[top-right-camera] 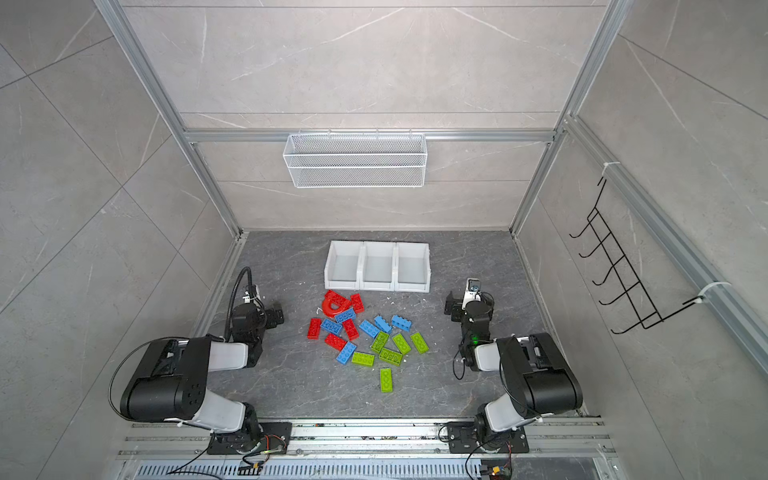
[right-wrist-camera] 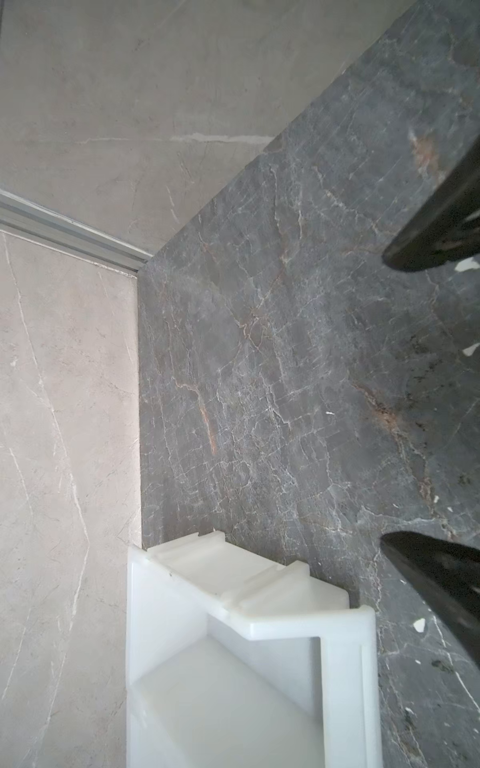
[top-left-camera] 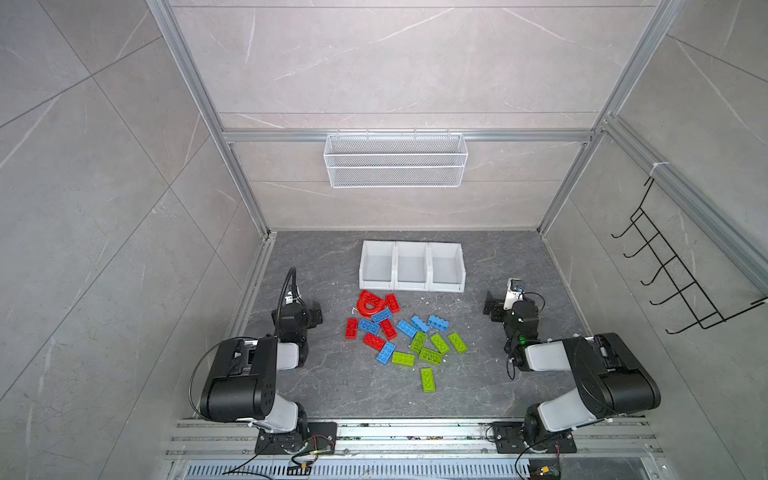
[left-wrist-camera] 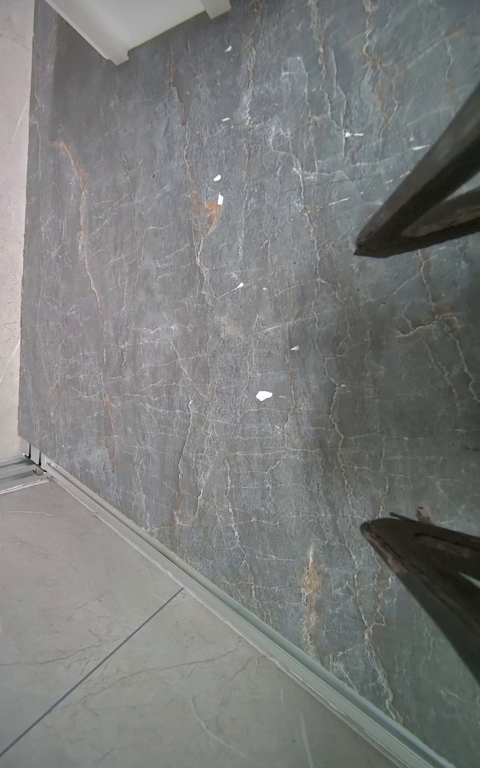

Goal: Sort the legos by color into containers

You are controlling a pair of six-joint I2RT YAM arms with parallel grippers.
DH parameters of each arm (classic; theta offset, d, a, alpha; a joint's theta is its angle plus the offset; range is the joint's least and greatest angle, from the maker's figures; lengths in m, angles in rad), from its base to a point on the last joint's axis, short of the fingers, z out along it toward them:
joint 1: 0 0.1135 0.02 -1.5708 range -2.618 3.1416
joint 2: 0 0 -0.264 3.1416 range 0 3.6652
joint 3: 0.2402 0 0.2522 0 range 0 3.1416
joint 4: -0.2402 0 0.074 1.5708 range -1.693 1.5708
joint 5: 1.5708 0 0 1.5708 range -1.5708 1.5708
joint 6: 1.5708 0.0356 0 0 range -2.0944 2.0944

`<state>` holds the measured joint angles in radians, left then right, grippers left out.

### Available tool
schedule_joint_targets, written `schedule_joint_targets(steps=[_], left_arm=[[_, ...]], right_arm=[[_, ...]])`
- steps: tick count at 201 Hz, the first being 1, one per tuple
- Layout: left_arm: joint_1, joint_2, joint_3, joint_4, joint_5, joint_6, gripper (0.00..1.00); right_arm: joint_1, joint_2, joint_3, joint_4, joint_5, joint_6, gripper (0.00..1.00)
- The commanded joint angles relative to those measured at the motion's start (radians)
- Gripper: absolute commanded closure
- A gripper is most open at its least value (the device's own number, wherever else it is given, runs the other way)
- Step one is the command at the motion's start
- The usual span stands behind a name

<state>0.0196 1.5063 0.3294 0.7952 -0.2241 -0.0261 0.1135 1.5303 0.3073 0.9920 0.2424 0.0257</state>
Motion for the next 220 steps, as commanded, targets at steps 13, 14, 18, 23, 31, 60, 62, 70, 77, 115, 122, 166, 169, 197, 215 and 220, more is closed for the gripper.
schedule_joint_targets(steps=[13,14,18,23,31,60,62,70,77,115,122,166,169,197,215,220], left_arm=[[0.003,-0.009,0.026,0.057,0.016,-0.009,0.0],[0.002,-0.009,0.026,0.057,0.016,-0.009,0.0],[0.003,-0.009,0.026,0.056,0.016,-0.009,0.0],[0.003,-0.009,0.026,0.056,0.017,-0.009,0.0],[0.003,-0.009,0.025,0.056,0.017,-0.009,0.0],[0.003,-0.009,0.026,0.056,0.016,-0.009,0.0],[0.003,-0.009,0.026,0.057,0.016,-0.009,0.0],[0.003,-0.009,0.026,0.056,0.016,-0.009,0.0],[0.003,-0.009,0.026,0.056,0.016,-0.009,0.0],[0.003,-0.009,0.026,0.056,0.017,-0.009,0.0],[0.003,-0.009,0.026,0.056,0.016,-0.009,0.0],[0.003,-0.008,0.026,0.055,0.016,-0.009,0.0],[0.003,-0.009,0.026,0.057,0.016,-0.009,0.0],[0.002,-0.009,0.026,0.056,0.017,-0.009,0.0],[0.003,-0.008,0.025,0.056,0.016,-0.009,0.0],[0.002,-0.008,0.025,0.056,0.016,-0.009,0.0]], right_arm=[[-0.004,-0.002,0.018,-0.012,-0.008,0.011,0.0],[-0.004,-0.002,0.017,-0.012,-0.008,0.011,0.0],[-0.005,-0.002,0.017,-0.013,-0.008,0.01,0.0],[-0.005,-0.002,0.018,-0.013,-0.008,0.01,0.0],[-0.005,-0.002,0.017,-0.013,-0.008,0.011,0.0],[-0.005,-0.002,0.018,-0.013,-0.008,0.01,0.0],[-0.005,-0.002,0.018,-0.013,-0.008,0.01,0.0],[-0.005,-0.002,0.018,-0.013,-0.008,0.011,0.0],[-0.005,-0.002,0.018,-0.013,-0.008,0.01,0.0],[-0.005,-0.001,0.018,-0.013,-0.008,0.01,0.0],[-0.005,-0.001,0.022,-0.021,-0.011,0.014,0.0],[-0.022,-0.003,0.03,-0.039,-0.035,0.024,0.0],[-0.022,-0.004,0.029,-0.039,-0.035,0.023,0.0],[-0.021,-0.003,0.029,-0.038,-0.034,0.023,0.0],[-0.022,-0.002,0.03,-0.041,-0.034,0.023,0.0],[-0.021,-0.003,0.03,-0.041,-0.034,0.023,0.0]])
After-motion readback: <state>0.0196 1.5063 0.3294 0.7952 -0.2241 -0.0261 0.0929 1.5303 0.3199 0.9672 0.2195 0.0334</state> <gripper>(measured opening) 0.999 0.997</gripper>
